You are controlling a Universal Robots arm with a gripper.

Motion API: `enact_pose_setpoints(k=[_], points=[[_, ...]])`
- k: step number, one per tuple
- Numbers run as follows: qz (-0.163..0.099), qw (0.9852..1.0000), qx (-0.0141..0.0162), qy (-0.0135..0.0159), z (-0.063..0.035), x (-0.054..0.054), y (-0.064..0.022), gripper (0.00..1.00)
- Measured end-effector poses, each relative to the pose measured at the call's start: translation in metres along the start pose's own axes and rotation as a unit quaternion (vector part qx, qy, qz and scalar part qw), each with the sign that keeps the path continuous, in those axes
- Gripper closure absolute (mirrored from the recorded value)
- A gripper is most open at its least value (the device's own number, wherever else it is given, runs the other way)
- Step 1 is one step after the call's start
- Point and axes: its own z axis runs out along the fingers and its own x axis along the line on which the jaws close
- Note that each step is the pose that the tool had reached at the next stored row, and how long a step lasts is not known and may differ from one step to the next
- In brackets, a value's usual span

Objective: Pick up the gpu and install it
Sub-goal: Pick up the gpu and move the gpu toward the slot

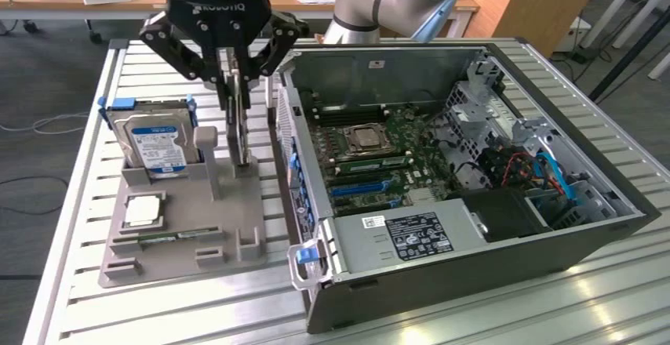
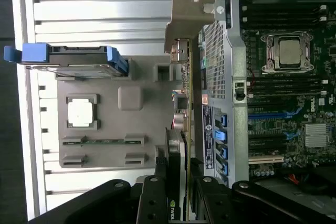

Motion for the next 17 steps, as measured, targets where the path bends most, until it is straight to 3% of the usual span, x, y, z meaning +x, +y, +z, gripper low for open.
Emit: enact_pose_setpoints(k=[9, 17], points=[[0.000, 1.0000, 0.0000, 0.0000, -0.0250, -0.001, 0.0009, 0.73], [0.000, 1.0000, 0.0001, 0.0001, -0.0276, -0.003, 0.0011, 0.73]])
